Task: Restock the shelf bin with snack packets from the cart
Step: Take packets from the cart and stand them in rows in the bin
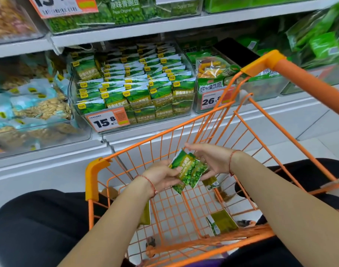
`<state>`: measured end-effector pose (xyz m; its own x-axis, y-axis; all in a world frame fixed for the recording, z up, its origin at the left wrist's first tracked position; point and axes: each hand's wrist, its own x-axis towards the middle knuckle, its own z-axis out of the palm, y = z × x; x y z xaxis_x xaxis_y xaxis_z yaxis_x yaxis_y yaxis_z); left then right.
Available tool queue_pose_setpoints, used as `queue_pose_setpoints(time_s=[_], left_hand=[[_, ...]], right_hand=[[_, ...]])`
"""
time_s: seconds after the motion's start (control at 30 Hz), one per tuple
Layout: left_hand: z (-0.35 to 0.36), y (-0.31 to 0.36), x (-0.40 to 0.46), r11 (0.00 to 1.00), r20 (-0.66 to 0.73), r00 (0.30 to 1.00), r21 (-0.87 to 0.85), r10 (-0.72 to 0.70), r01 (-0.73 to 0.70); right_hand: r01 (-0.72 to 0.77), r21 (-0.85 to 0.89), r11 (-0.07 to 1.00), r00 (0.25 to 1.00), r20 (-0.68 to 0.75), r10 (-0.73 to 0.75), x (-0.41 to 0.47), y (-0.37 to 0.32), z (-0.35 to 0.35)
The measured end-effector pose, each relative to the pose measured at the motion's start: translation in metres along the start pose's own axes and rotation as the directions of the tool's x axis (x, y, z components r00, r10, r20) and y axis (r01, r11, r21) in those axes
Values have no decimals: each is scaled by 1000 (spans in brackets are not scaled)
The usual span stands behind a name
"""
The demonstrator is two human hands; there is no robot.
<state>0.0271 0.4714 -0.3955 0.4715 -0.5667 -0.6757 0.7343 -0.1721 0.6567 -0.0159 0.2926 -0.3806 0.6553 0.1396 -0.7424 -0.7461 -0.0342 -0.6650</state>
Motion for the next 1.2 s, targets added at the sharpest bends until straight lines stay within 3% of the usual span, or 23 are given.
queue_pose_setpoints(time_s=[0.07,0.17,0.2,0.23,0.27,0.33,0.37,0.4,0.57,0.67,0.77,0.9,1.1,1.2], left_hand=[[-1,-1,3,996,-11,1000,89,29,-28],[-6,-1,7,998,-29,999,63,27,-25],[-8,-1,9,995,-66,998,99,17,-10],[-11,-2,16,971,-144,989,238,25,10],[-14,-4,22,868,-232,970,494,73,53],[-13,-11,33,420,-253,949,894,188,155],[-10,-15,38,238,-225,953,955,204,175],[-7,-19,43,124,-212,956,974,204,190],[7,-40,66,-68,-265,927,954,265,292],[5,-49,75,-74,-263,923,953,282,294],[-3,-54,80,88,-275,931,961,239,262],[-4,-56,79,188,-243,946,961,214,205],[-3,-55,70,205,-226,963,959,144,194],[3,-40,53,119,-207,975,973,74,198]], right_hand=[[-17,-138,990,1000,6,18,0,0,5],[-31,-140,990,995,-96,18,1,0,6],[-35,-148,988,990,-141,14,0,1,4],[-58,-165,985,981,-193,25,-2,1,1],[-96,-207,974,963,-266,38,-3,3,-2],[-190,-303,934,927,-368,69,-2,10,-7],[-206,-344,916,922,-381,64,-1,13,-9],[-216,-371,903,929,-364,73,0,15,-8],[-256,-375,891,929,-351,119,5,19,-8],[-269,-363,892,920,-370,126,5,13,-10],[-259,-387,885,925,-365,111,1,7,-6],[-249,-433,866,937,-334,102,-2,7,-2],[-210,-483,850,933,-358,28,-13,0,0],[-142,-497,856,956,-294,-12,-17,-8,-1]])
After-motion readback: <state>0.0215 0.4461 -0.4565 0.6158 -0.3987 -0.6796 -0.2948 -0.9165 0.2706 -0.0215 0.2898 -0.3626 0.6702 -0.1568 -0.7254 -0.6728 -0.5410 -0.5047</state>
